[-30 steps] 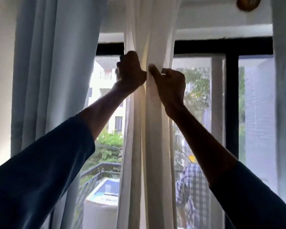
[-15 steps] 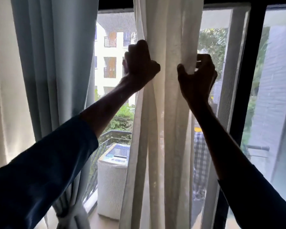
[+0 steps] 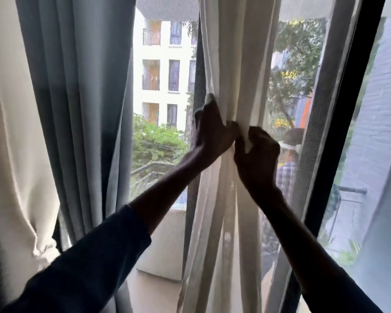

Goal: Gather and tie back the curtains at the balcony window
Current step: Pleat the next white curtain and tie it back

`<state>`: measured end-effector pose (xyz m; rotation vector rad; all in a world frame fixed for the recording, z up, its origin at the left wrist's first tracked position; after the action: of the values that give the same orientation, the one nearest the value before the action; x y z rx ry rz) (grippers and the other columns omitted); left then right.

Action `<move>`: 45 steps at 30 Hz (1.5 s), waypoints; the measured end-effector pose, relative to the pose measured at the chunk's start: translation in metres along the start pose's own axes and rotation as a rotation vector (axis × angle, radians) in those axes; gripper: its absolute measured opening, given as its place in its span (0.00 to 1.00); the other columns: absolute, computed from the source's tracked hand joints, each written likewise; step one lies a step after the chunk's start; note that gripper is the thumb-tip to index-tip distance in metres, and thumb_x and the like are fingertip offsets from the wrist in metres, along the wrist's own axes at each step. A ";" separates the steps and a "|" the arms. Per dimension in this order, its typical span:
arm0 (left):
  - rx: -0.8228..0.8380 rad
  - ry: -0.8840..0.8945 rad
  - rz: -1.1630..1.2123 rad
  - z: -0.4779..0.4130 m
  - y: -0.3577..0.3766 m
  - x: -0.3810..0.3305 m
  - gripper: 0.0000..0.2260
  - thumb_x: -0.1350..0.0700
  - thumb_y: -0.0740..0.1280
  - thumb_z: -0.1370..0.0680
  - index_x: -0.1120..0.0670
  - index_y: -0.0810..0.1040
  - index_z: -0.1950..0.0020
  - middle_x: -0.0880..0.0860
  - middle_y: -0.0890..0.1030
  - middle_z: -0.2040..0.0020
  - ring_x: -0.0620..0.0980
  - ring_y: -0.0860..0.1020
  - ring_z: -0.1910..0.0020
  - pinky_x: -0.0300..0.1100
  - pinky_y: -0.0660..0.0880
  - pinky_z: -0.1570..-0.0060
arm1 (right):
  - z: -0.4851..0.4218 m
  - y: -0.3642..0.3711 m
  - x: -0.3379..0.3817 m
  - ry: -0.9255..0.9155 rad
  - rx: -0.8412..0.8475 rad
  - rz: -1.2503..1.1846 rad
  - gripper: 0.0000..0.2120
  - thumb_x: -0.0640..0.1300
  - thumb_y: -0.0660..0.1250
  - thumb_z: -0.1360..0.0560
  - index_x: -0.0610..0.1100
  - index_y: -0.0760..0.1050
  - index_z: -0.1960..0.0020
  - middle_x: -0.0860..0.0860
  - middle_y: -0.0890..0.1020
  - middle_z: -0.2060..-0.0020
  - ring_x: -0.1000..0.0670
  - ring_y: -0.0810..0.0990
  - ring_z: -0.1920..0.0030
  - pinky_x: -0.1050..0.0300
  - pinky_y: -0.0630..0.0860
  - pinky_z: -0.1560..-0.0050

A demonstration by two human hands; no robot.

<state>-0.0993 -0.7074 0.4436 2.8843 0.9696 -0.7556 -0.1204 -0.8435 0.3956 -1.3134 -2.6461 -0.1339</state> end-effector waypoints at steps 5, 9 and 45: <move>0.076 -0.048 0.030 0.047 0.008 0.031 0.10 0.54 0.72 0.32 0.57 0.78 0.54 0.46 0.79 0.66 0.43 0.77 0.69 0.35 0.74 0.70 | 0.050 0.003 -0.011 0.036 0.009 -0.102 0.13 0.37 0.70 0.21 0.39 0.75 0.63 0.62 0.64 0.68 0.68 0.71 0.68 0.75 0.62 0.67; 0.099 -0.035 0.023 0.073 0.008 0.043 0.06 0.55 0.72 0.28 0.55 0.78 0.61 0.45 0.76 0.71 0.40 0.73 0.73 0.32 0.66 0.71 | 0.084 0.011 -0.010 0.063 0.098 -0.100 0.03 0.37 0.70 0.21 0.36 0.79 0.50 0.54 0.79 0.64 0.61 0.75 0.64 0.76 0.68 0.62; 0.263 -0.216 0.214 0.184 -0.005 0.096 0.04 0.59 0.71 0.23 0.59 0.83 0.54 0.49 0.85 0.59 0.39 0.83 0.63 0.36 0.81 0.63 | 0.185 -0.012 -0.012 0.366 0.304 -0.168 0.07 0.45 0.72 0.20 0.46 0.84 0.44 0.59 0.82 0.65 0.58 0.83 0.63 0.76 0.70 0.66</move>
<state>-0.1174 -0.6774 0.2389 2.9662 0.5657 -1.2227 -0.1463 -0.8302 0.2123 -0.8763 -2.3455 0.0069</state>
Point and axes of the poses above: each hand's wrist, its own z-axis away from the middle knuckle, its own y-axis out of the palm, x = y × z, the point moved 7 cm from there along -z, towards the middle knuckle
